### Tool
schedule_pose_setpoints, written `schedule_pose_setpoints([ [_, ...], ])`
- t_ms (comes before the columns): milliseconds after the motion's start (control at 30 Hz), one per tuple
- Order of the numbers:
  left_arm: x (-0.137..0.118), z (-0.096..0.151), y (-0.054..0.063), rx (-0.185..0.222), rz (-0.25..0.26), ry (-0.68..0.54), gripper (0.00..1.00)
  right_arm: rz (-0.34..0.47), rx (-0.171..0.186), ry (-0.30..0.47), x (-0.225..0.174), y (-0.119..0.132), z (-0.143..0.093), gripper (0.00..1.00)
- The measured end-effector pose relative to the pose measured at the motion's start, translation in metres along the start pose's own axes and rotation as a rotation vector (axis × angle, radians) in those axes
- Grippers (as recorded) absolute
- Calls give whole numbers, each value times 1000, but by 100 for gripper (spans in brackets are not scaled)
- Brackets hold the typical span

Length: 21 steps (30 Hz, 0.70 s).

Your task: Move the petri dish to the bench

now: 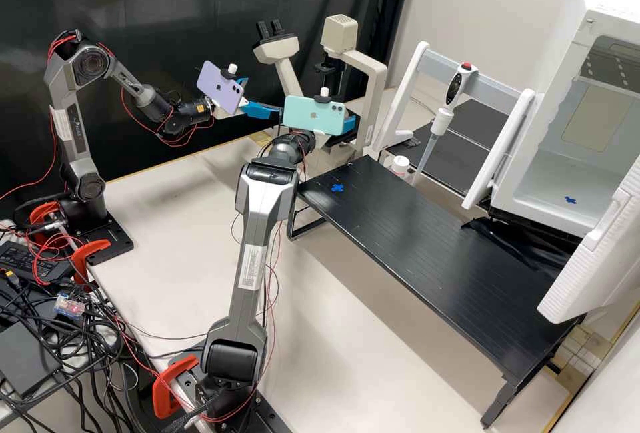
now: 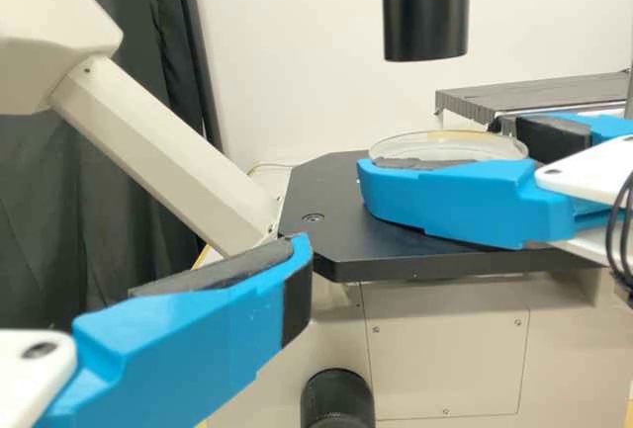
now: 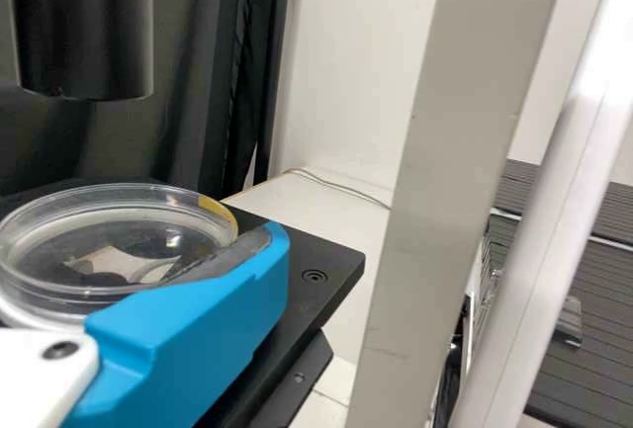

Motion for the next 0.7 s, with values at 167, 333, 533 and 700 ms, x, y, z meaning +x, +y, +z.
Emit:
schedule_pose_setpoints([
  [167, 0, 0, 0, 0, 0, 0, 100, 0, -8, -5, 0, 0, 2, 0],
  [333, 0, 0, 0, 0, 0, 0, 100, 4, -10, -10, -1, 4, 5, 0],
  [533, 0, 0, 0, 0, 0, 0, 100, 6, -6, -15, -2, 6, 9, 0],
  [700, 0, 0, 0, 0, 0, 0, 100, 12, 3, -4, -6, 6, 11, 0],
])
